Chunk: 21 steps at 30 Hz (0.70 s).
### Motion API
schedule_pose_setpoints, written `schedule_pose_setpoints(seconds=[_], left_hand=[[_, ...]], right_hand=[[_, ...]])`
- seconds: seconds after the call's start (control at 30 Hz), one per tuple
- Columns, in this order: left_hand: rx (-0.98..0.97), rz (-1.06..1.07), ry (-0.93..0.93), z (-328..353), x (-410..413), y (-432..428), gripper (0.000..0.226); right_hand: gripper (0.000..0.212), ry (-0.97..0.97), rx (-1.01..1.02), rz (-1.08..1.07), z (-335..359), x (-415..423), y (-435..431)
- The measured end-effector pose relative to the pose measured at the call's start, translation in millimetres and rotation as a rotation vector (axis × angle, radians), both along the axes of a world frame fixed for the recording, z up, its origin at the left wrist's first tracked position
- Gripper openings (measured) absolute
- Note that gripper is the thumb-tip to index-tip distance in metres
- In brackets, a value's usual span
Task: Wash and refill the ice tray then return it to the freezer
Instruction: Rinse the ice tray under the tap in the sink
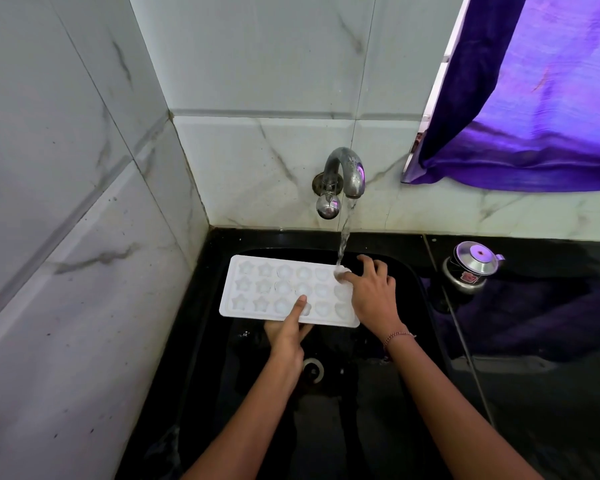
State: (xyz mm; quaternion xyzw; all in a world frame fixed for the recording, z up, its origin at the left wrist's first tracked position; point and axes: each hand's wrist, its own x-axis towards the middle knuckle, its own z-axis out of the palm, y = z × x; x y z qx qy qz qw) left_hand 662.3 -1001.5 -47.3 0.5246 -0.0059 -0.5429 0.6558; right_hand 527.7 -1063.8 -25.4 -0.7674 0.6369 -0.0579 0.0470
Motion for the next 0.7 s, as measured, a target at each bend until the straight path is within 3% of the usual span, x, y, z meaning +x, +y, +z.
schedule_pose_setpoints(seconds=[0.7], left_hand=[[-0.029, 0.022, 0.002, 12, 12, -22, 0.042]], right_hand=[[0.044, 0.008, 0.0, 0.05, 13, 9, -13]])
